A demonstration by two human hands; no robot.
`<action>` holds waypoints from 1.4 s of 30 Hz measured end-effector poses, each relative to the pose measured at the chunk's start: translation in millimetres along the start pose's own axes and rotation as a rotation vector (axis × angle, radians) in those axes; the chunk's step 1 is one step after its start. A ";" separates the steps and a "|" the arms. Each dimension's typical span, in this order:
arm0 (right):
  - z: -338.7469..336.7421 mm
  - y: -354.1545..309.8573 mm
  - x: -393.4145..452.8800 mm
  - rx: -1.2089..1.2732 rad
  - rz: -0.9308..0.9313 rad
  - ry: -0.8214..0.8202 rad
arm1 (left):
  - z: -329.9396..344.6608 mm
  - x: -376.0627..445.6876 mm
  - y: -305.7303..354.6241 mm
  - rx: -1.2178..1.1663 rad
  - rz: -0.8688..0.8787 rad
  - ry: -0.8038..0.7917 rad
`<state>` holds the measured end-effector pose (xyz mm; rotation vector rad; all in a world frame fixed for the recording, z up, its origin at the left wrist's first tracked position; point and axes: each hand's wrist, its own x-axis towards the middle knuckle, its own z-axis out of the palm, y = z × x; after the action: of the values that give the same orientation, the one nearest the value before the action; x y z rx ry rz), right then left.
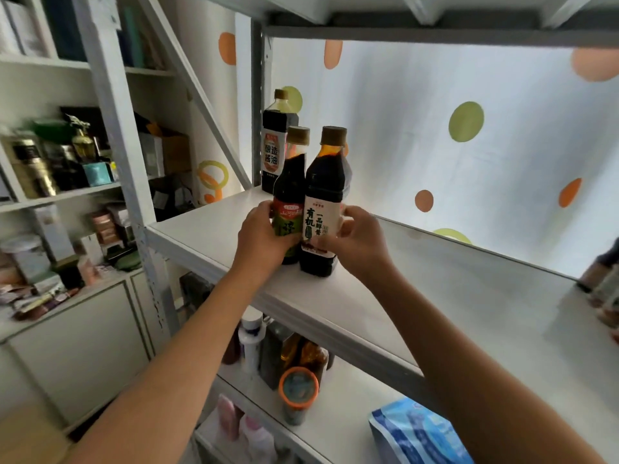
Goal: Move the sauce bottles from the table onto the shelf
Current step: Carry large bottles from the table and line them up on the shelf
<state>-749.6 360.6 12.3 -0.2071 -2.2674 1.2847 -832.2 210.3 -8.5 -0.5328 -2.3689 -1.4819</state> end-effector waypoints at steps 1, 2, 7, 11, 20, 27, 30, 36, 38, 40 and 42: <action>-2.7 -2.4 2.5 0.012 0.001 0.000 | 1.4 3.8 0.2 0.014 0.000 -0.012; -6.1 -4.9 6.3 0.028 0.005 0.005 | 4.0 9.4 -0.5 0.016 -0.001 -0.020; -23.9 -11.5 37.7 0.015 0.009 0.038 | 22.2 55.0 -14.1 -0.015 -0.002 -0.071; -26.9 4.9 66.8 -0.049 0.000 0.042 | 40.0 101.5 -20.3 -0.017 -0.048 -0.113; -26.9 48.0 125.1 -0.021 0.003 0.033 | 80.4 175.1 -45.8 -0.016 -0.051 -0.059; -12.8 60.5 160.3 0.062 0.036 0.143 | 99.5 208.5 -63.2 0.013 -0.016 -0.007; -9.0 61.1 172.6 0.064 0.039 0.174 | 105.8 213.1 -67.9 -0.021 -0.006 0.047; 4.4 64.8 190.0 0.031 0.058 0.184 | 112.3 214.8 -71.9 -0.018 0.047 0.161; 9.3 67.5 195.7 0.039 0.073 0.188 | 113.7 215.4 -73.3 -0.018 0.017 0.206; 15.0 70.5 201.0 0.050 0.095 0.184 | 115.9 215.2 -74.3 -0.058 -0.040 0.210; 21.6 72.4 207.1 0.053 0.112 0.183 | 118.1 213.8 -72.9 -0.111 -0.091 0.201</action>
<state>-945.7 461.0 18.4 -0.4204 -2.0901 1.3228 -1061.5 320.4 -23.6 -0.2883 -2.1916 -1.6314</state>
